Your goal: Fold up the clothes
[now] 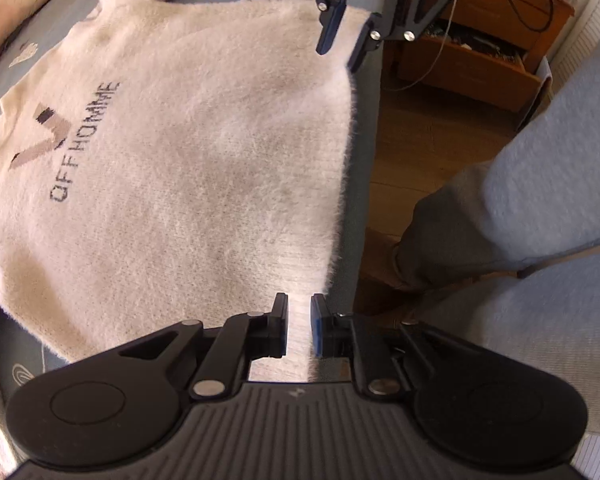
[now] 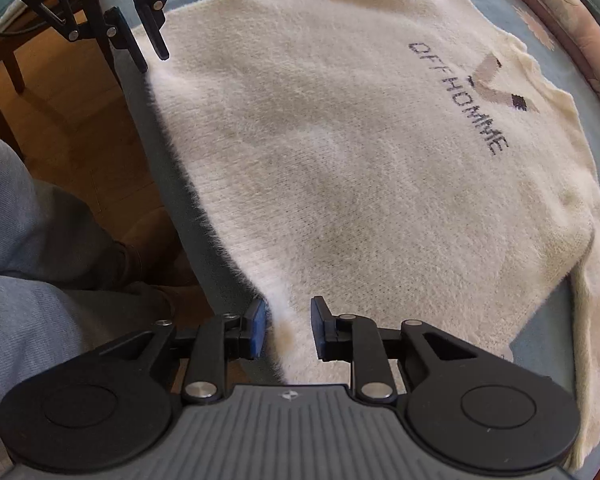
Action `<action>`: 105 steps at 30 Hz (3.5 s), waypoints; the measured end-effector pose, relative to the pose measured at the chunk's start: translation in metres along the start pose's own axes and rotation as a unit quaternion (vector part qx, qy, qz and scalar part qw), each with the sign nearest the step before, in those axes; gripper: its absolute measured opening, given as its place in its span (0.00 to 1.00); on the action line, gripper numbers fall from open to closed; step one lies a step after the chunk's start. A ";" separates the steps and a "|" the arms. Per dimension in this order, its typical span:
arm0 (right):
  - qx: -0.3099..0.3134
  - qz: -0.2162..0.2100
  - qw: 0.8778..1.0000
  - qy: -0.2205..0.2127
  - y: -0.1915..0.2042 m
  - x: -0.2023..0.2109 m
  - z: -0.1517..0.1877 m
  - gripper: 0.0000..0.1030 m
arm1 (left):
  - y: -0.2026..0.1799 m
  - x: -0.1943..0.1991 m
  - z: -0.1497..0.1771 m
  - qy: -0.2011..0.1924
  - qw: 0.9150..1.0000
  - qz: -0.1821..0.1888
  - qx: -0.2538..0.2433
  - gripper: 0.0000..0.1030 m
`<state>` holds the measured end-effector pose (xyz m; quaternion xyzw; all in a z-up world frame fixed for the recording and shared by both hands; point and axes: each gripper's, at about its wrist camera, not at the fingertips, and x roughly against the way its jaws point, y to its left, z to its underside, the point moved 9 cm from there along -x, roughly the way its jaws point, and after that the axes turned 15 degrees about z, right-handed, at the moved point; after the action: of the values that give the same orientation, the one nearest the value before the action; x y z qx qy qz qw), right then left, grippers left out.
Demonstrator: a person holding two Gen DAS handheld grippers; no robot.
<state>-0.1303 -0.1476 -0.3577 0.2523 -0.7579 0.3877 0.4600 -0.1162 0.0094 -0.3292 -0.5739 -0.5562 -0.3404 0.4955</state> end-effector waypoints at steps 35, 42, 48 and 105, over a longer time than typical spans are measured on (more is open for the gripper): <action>-0.233 0.038 0.971 -0.018 -0.073 -0.073 -0.010 0.92 | 0.098 -0.025 -0.029 -0.097 0.986 -0.109 0.080 0.62; -0.264 0.027 0.964 0.025 -0.059 -0.070 0.038 1.00 | 0.107 -0.033 0.021 -0.088 0.967 -0.062 0.233 0.88; -0.282 0.029 0.957 0.052 -0.059 -0.076 0.036 1.00 | 0.108 -0.043 0.026 -0.067 0.963 -0.058 0.255 1.00; -0.375 0.041 0.918 0.122 -0.086 -0.133 -0.133 1.00 | 0.241 0.032 0.074 -0.258 0.883 -0.063 0.388 0.99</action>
<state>0.0599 -0.0844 -0.4095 -0.0189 -0.7956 0.1216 0.5932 0.1121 0.1157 -0.3660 -0.3676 -0.7868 0.0323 0.4948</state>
